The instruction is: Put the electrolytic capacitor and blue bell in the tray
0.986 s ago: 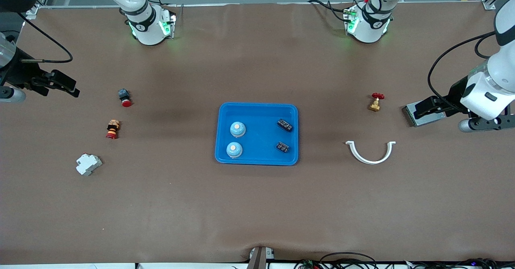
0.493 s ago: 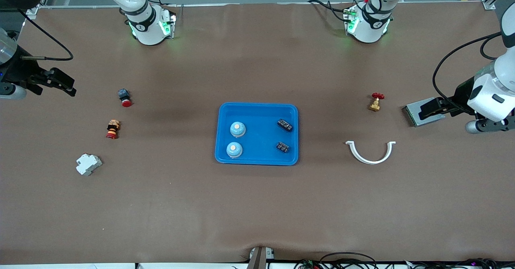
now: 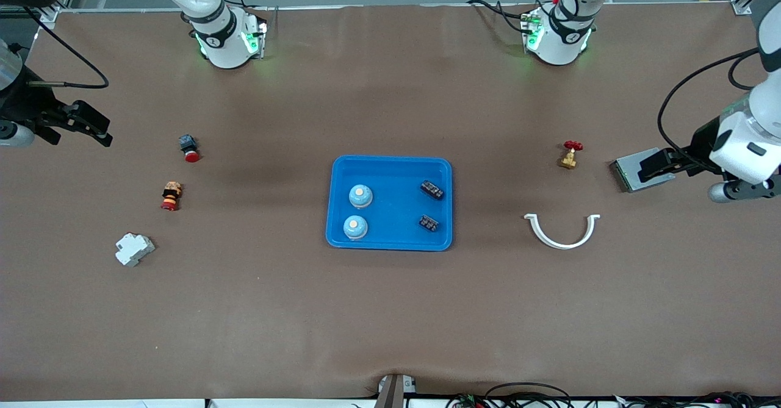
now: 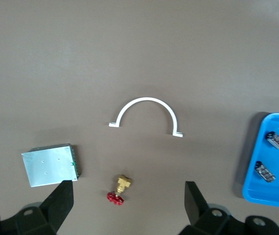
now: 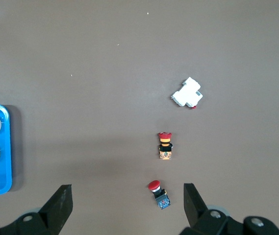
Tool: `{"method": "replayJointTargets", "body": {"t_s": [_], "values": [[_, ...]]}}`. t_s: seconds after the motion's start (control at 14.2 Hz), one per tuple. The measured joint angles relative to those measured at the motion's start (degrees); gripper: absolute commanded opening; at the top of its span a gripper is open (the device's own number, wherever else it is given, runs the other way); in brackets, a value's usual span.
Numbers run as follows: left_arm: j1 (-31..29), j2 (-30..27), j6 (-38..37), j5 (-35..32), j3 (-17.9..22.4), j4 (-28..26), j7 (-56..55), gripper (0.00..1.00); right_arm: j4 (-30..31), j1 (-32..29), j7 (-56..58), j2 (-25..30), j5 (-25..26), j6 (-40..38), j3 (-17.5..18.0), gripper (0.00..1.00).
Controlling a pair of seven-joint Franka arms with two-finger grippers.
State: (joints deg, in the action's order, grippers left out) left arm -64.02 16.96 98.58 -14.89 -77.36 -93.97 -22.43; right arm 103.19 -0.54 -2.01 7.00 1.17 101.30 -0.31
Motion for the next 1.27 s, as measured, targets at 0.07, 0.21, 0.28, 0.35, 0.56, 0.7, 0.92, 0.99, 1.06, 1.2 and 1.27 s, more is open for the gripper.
{"method": "replayJointTargets", "body": {"t_s": [0.07,0.21,0.28,0.35,0.56,0.7,0.92,0.99,1.06,1.2,1.27], "values": [[-0.3,-1.1,0.2,0.9,0.0,-0.3,0.0,1.0,-0.2,0.0,0.0,0.1,0.0,0.0,0.0,1.0],[-0.8,-2.0,0.4,1.2,0.2,-0.5,0.0,1.0,-1.1,0.0,0.0,0.4,0.0,-1.2,0.0,1.0],[-0.9,-2.0,0.4,1.2,0.4,-0.6,0.1,1.0,-1.6,0.0,0.0,0.5,0.0,-2.0,0.1,1.0],[-1.1,-1.8,0.5,1.2,0.5,-0.7,0.2,1.0,-2.3,0.0,0.0,0.7,0.0,-3.2,0.1,1.0],[-1.2,-1.5,0.6,1.2,0.6,-0.7,0.3,1.0,-4.3,-0.1,0.0,0.9,0.0,-6.4,0.0,1.0],[-1.0,-1.5,0.6,1.2,0.6,-0.7,0.3,1.0,-4.5,-0.2,0.0,0.9,0.0,-6.7,-0.1,1.0],[7.1,-1.7,0.7,1.3,8.6,0.4,0.3,1.0,-4.5,-0.3,-0.1,0.9,-0.2,-6.7,-0.1,1.0],[13.3,-1.7,0.7,1.3,14.8,1.5,0.3,1.0,-4.5,-0.3,-0.1,0.9,-0.6,-6.7,-0.1,1.0],[19.7,-1.8,0.6,1.4,21.2,2.7,0.3,1.0,-4.5,-0.3,-0.1,0.9,-0.9,-6.7,-0.1,1.0],[31.5,-1.9,-0.1,1.8,33.2,4.9,0.3,1.0,-4.5,-0.3,-0.2,0.9,-1.1,-6.7,-0.1,1.0],[36.3,-1.9,-0.4,1.9,38.0,5.7,0.3,1.0,-4.5,-0.3,-0.2,0.9,-1.1,-6.7,-0.1,1.0]]}}
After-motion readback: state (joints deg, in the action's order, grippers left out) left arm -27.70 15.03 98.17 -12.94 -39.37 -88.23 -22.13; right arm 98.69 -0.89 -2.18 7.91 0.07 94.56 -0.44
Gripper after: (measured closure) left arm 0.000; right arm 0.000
